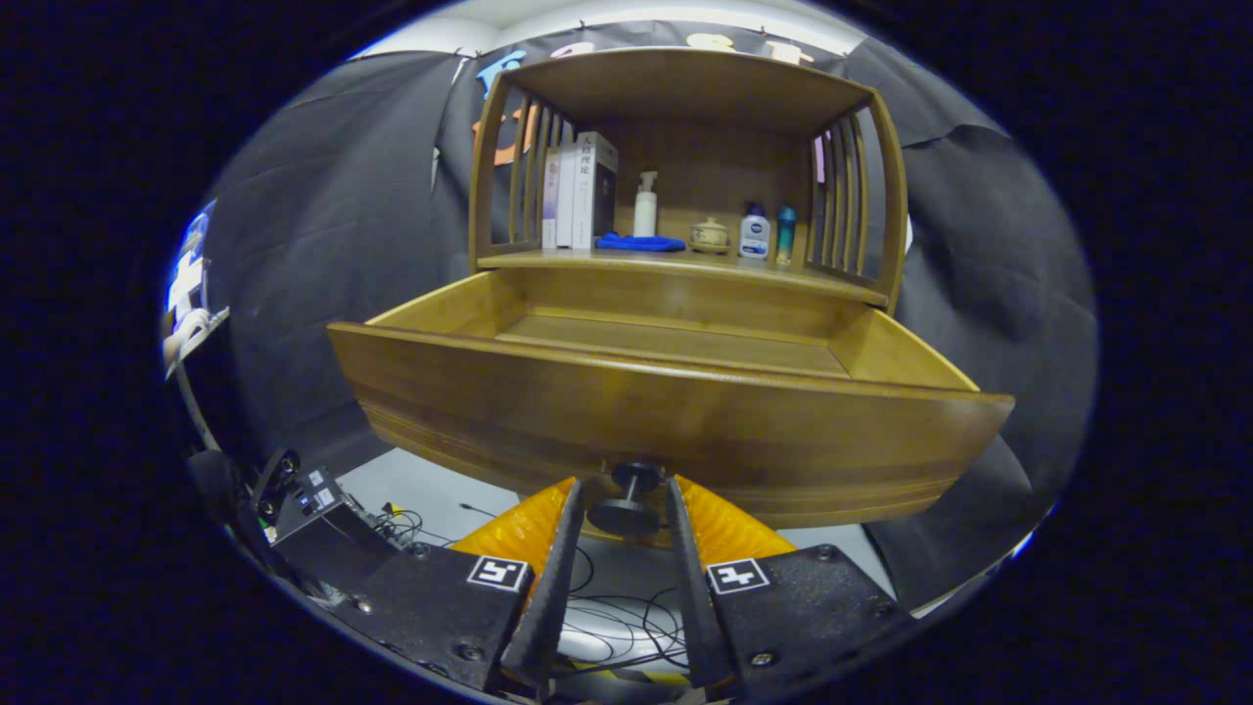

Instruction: Pull open the drawer, take out the items inside it, and place them on the countertop above the cabinet.

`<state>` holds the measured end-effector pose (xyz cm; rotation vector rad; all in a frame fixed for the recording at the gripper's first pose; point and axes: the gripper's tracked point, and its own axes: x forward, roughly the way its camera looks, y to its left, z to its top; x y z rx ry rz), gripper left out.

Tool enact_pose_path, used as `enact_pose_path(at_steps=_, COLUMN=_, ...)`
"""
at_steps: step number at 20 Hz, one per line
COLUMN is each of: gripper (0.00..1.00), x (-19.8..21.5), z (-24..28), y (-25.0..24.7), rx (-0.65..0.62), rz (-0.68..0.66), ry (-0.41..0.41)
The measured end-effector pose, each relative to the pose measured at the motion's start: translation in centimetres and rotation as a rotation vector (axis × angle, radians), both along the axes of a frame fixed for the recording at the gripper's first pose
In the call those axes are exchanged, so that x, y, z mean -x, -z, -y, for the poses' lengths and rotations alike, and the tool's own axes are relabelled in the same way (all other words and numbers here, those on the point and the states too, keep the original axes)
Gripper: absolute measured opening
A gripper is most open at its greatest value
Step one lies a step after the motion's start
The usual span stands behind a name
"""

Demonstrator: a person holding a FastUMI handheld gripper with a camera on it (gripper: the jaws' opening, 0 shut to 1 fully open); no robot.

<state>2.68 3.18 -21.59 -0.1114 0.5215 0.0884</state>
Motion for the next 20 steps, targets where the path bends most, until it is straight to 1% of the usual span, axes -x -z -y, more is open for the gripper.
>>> enact_pose_path(at_steps=3, gripper=0.53, x=0.1, z=-0.8, y=-3.3, rx=-0.055, rz=0.012, ry=-0.03)
enact_pose_path(at_steps=7, gripper=0.53, x=-0.7, z=-2.4, y=-8.0, rx=-0.112, rz=0.051, ry=-0.066)
enact_pose_path(at_steps=8, gripper=0.7, x=-1.2, z=-2.7, y=-8.8, rx=-0.125, rz=0.049, ry=-0.079)
enact_pose_path(at_steps=9, gripper=0.86, x=-0.3, z=-2.9, y=-10.1, rx=-0.138, rz=0.045, ry=-0.089)
enact_pose_path(at_steps=10, gripper=1.0, x=-2.2, z=-3.1, y=-10.3, rx=-0.145, rz=0.048, ry=-0.093)
enact_pose_path(at_steps=14, gripper=1.0, x=-5.6, z=-2.7, y=-11.7, rx=-0.134, rz=0.003, ry=-0.081)
enact_pose_path(at_steps=20, gripper=1.0, x=-10.8, z=-2.4, y=-10.7, rx=-0.104, rz=-0.163, ry=-0.075)
